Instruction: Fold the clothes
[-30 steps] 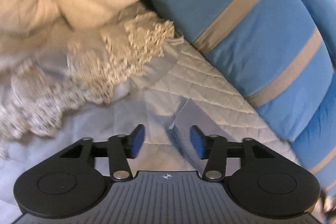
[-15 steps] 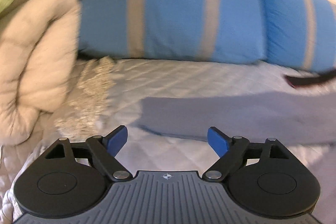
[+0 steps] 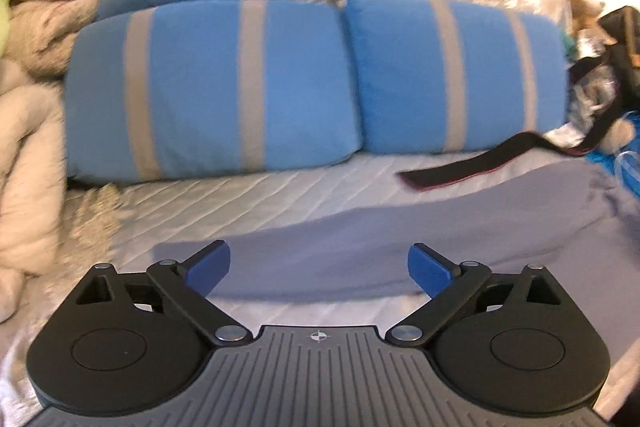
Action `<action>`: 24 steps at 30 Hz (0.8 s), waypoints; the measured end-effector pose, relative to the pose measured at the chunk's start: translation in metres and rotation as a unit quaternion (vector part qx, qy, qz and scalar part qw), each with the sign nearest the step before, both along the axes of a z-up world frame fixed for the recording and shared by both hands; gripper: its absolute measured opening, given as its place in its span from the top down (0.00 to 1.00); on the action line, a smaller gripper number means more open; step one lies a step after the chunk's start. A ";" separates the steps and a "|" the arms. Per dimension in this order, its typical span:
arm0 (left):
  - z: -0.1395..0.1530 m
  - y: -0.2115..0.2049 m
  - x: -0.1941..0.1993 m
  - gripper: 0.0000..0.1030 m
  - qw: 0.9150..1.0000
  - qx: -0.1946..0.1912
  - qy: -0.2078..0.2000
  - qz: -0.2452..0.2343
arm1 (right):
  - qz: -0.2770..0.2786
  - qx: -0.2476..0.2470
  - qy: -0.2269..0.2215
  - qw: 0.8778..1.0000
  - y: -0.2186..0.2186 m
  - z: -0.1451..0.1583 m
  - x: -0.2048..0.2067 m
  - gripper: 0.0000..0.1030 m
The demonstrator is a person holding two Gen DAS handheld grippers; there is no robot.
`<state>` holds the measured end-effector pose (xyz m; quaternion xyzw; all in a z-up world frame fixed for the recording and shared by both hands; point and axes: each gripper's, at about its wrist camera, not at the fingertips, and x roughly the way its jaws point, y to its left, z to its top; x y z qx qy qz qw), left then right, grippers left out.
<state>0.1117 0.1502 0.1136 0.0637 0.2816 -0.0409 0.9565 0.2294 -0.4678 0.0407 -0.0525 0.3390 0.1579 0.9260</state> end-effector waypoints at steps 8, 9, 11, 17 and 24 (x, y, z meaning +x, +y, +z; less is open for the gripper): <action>-0.004 -0.064 0.010 0.05 0.996 0.072 -0.020 -0.047 | 0.000 0.038 0.058 0.998 -0.013 -0.037 0.032 0.41; -0.006 -0.068 0.012 0.05 0.996 0.073 -0.017 -0.050 | -0.007 0.047 0.061 0.997 -0.016 -0.039 0.036 0.41; -0.009 -0.072 0.015 0.05 0.996 0.075 -0.011 -0.051 | -0.015 0.069 0.067 0.995 -0.022 -0.043 0.042 0.46; -0.020 -0.077 0.017 0.05 0.994 0.095 -0.005 -0.055 | -0.031 0.091 0.075 0.993 -0.027 -0.048 0.040 0.87; -0.021 -0.073 0.019 0.05 0.994 0.093 0.005 -0.049 | -0.055 0.060 0.050 0.995 -0.030 -0.040 0.037 0.95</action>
